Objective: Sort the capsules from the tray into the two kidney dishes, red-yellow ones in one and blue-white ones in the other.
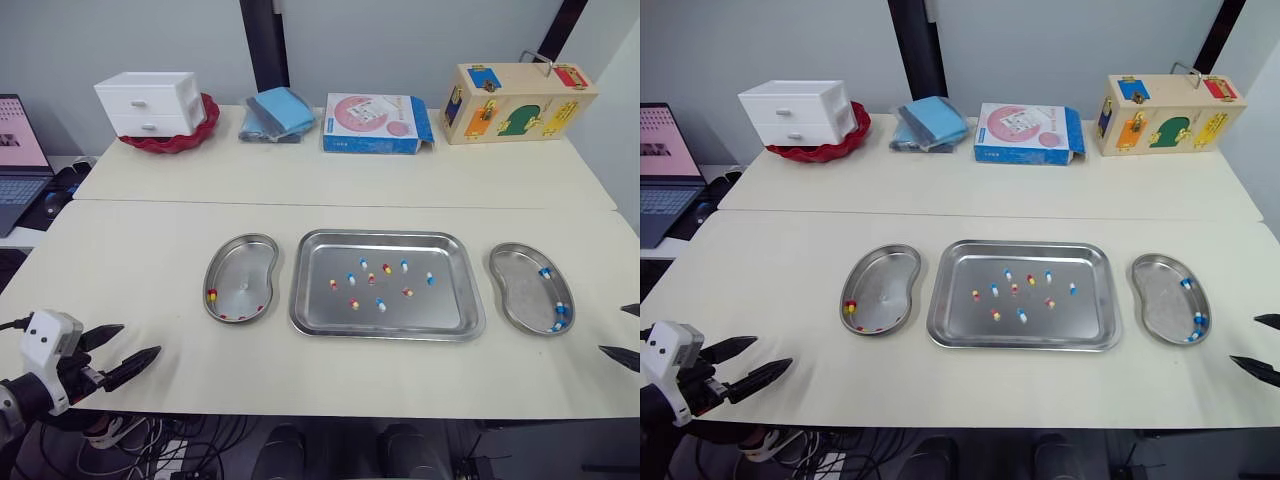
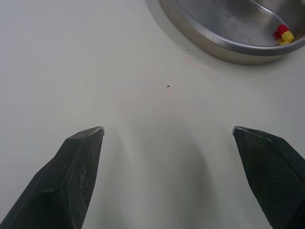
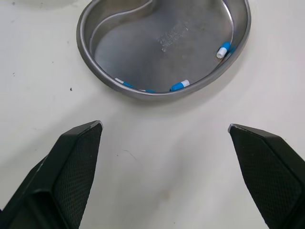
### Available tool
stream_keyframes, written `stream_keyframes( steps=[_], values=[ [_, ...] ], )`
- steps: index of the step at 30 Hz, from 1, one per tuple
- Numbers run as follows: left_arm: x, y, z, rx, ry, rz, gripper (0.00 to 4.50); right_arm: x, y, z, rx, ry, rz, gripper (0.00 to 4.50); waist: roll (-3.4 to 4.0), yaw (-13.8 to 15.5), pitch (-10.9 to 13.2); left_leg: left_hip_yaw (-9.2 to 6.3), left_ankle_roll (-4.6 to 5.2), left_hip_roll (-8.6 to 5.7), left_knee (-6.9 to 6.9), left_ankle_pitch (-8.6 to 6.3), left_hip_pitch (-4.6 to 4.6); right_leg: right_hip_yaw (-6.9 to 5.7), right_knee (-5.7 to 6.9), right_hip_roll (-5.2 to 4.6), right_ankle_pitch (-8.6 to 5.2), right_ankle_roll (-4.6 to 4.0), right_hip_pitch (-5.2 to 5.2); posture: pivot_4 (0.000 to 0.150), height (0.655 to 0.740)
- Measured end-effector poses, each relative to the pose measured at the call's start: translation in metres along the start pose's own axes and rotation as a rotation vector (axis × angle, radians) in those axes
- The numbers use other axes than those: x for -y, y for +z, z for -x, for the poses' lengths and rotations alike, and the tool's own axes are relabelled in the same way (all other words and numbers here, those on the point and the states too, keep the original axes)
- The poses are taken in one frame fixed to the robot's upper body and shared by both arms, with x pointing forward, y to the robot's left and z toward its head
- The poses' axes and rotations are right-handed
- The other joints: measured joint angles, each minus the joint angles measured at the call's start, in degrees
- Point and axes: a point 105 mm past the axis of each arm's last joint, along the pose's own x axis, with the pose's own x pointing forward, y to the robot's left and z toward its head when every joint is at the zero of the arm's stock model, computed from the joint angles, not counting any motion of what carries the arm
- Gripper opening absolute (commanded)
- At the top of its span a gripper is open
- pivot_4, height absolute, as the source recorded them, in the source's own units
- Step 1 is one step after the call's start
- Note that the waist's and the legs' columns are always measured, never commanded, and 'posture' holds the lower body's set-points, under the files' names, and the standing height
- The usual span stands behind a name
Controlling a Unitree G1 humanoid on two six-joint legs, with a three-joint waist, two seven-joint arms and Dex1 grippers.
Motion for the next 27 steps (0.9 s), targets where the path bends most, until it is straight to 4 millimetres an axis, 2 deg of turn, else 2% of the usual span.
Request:
stream_keyframes(
  steps=[3,8,13,17,19,23,27],
  values=[
    [0.002,0.000,-0.004,-0.002,-0.014,0.010,4.47,-0.015,0.012,-0.010,0.075,0.014,0.027,4.50,0.00,0.0,0.0,0.00,0.00,0.00,-0.01,0.00,0.00,0.01,0.00,0.00,0.00,0.00,0.00,0.150,0.7337],
    [0.005,-0.003,-0.006,0.011,-0.002,0.033,4.47,-0.051,0.052,-0.037,0.265,0.055,0.059,4.50,0.02,0.0,0.0,-0.04,0.00,0.03,0.01,0.00,-0.03,-0.01,0.01,0.01,0.00,0.00,0.00,0.150,0.7337],
    [0.015,-0.015,0.000,-0.009,0.000,0.067,4.47,-0.099,0.087,-0.060,0.420,0.158,0.035,4.50,0.01,0.3,0.0,-0.07,0.00,0.04,0.01,0.00,-0.04,-0.02,0.01,0.01,0.00,0.00,0.00,0.150,0.7337],
    [0.027,-0.014,0.009,-0.021,-0.028,0.050,4.47,-0.119,0.094,-0.070,0.466,0.203,0.009,4.50,-0.08,0.7,-0.1,-0.06,0.00,0.03,0.03,0.00,-0.03,-0.01,0.00,0.00,0.00,-0.01,0.01,0.150,0.7337],
    [0.035,-0.007,0.010,-0.024,-0.062,0.023,4.47,-0.123,0.095,-0.072,0.470,0.220,0.006,4.50,-0.10,0.9,-0.1,-0.07,0.00,0.03,0.03,0.00,-0.01,-0.03,0.00,0.00,0.00,-0.01,0.02,0.150,0.7337],
    [0.055,0.022,0.003,0.028,-0.169,-0.061,4.47,-0.133,0.097,-0.081,0.478,0.251,-0.005,4.50,-0.10,1.5,-0.1,-0.09,-0.01,0.03,0.04,0.00,0.00,-0.04,0.01,0.00,0.01,-0.02,0.04,0.150,0.7337],
    [0.088,0.068,-0.026,0.132,-0.337,-0.176,4.47,-0.140,0.113,-0.086,0.511,0.265,0.001,4.50,-0.07,1.8,-0.1,-0.15,-0.01,0.02,0.09,0.01,0.00,-0.08,0.02,0.01,0.02,-0.01,0.09,0.150,0.7337]
  ],
)
